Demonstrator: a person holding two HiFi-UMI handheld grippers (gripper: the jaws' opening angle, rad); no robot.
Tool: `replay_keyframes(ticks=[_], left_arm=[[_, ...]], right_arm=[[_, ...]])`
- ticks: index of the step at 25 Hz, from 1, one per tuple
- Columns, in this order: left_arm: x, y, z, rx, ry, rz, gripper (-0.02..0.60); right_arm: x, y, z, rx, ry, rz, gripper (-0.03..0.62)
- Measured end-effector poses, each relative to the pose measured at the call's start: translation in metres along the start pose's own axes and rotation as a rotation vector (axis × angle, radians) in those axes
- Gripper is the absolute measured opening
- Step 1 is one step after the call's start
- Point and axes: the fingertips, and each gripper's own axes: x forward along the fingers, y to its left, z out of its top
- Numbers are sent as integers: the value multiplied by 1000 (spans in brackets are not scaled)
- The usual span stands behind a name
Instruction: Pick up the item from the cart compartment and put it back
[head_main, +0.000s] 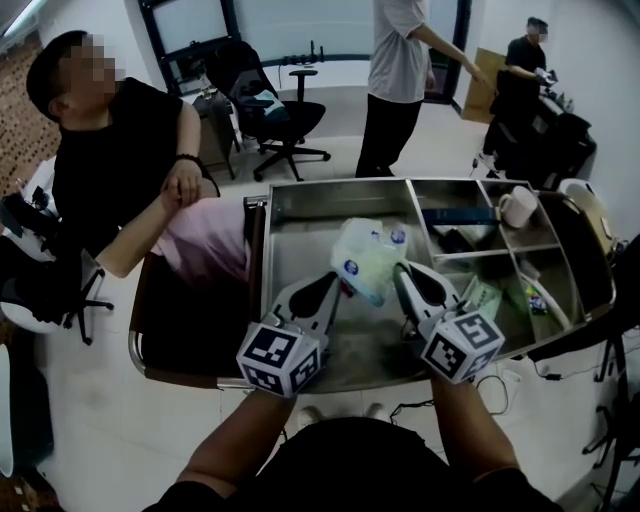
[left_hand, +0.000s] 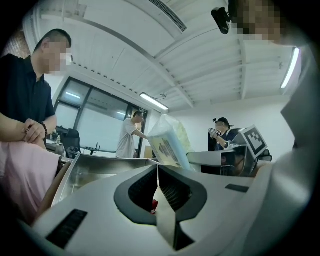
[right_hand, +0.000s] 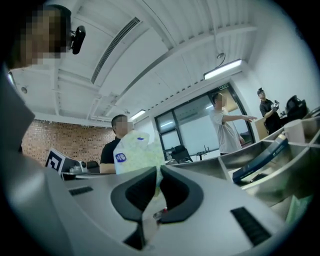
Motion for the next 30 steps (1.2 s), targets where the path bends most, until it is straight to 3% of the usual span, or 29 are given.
replay_keyframes(ticks=[30], left_arm=[[-2, 8, 5, 26, -14, 69, 2]], right_arm=[[0, 3, -10, 5, 0, 20, 28]])
